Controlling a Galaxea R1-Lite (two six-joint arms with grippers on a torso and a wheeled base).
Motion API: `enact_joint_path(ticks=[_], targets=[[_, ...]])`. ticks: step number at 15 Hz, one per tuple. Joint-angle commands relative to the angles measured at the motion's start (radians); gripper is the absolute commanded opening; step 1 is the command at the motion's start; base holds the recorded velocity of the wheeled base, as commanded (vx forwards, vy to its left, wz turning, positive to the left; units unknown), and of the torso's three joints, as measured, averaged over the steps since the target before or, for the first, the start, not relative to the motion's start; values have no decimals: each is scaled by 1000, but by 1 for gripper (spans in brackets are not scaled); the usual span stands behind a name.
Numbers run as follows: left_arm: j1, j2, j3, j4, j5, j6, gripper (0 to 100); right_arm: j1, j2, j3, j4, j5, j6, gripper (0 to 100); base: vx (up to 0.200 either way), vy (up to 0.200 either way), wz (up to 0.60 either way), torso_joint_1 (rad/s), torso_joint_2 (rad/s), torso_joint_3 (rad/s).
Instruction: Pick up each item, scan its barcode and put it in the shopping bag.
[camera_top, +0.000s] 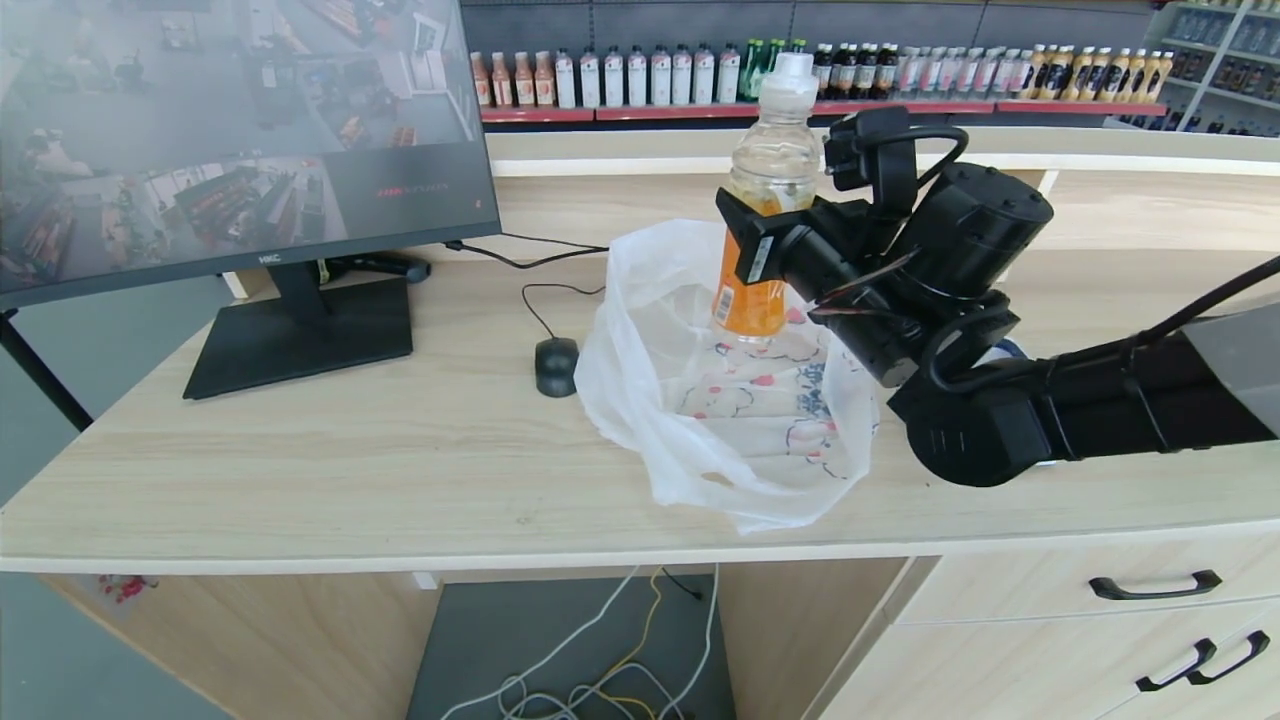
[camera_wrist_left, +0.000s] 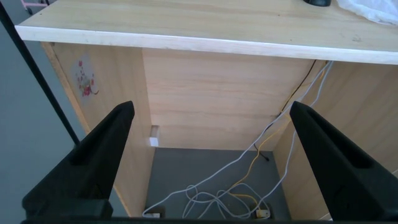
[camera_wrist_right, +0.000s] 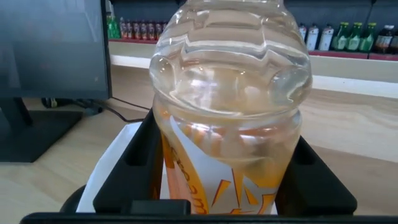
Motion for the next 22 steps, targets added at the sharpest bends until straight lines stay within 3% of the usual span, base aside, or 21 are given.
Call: enact_joint_path(ticks=[1, 13, 22], targets=[[0, 0, 0, 0, 0, 1, 100, -16, 44, -65, 23, 17, 4, 0, 0, 0, 0, 0, 0, 0], [0, 0, 0, 0, 2, 1, 100, -37, 260, -379, 127, 61, 44, 0, 0, 0, 0, 0, 0, 0], [0, 0, 0, 0, 0, 1, 100, -8, 282, -342, 103, 57, 48, 0, 0, 0, 0, 0, 0, 0]])
